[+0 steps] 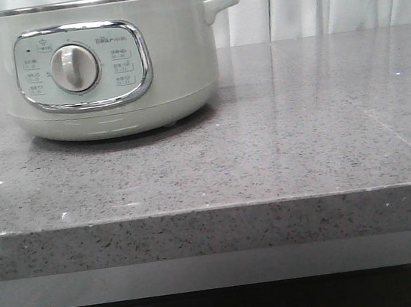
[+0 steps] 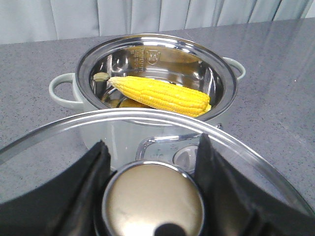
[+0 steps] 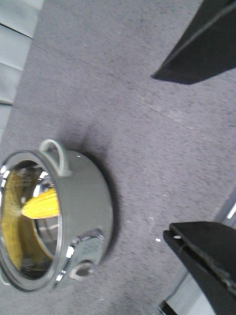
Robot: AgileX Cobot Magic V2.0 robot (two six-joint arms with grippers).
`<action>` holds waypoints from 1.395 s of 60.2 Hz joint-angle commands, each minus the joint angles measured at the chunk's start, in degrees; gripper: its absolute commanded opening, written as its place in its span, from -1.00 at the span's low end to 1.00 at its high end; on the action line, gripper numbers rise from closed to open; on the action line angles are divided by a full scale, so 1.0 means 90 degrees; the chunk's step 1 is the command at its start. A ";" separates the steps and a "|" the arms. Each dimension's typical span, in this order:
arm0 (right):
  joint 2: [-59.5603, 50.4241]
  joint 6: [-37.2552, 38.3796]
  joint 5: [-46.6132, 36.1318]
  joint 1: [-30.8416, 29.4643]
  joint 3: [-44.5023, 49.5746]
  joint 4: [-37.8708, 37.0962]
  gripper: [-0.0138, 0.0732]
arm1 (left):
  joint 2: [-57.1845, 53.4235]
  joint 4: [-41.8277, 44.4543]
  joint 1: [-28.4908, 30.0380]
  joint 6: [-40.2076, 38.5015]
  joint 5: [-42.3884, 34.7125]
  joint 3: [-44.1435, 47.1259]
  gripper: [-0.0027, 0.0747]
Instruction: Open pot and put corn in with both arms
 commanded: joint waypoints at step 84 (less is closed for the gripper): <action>-0.0403 -0.0652 -0.0316 -0.0023 0.0303 0.0926 0.67 | -0.0019 -0.0068 0.0019 -0.0063 -0.1097 -0.0232 -0.45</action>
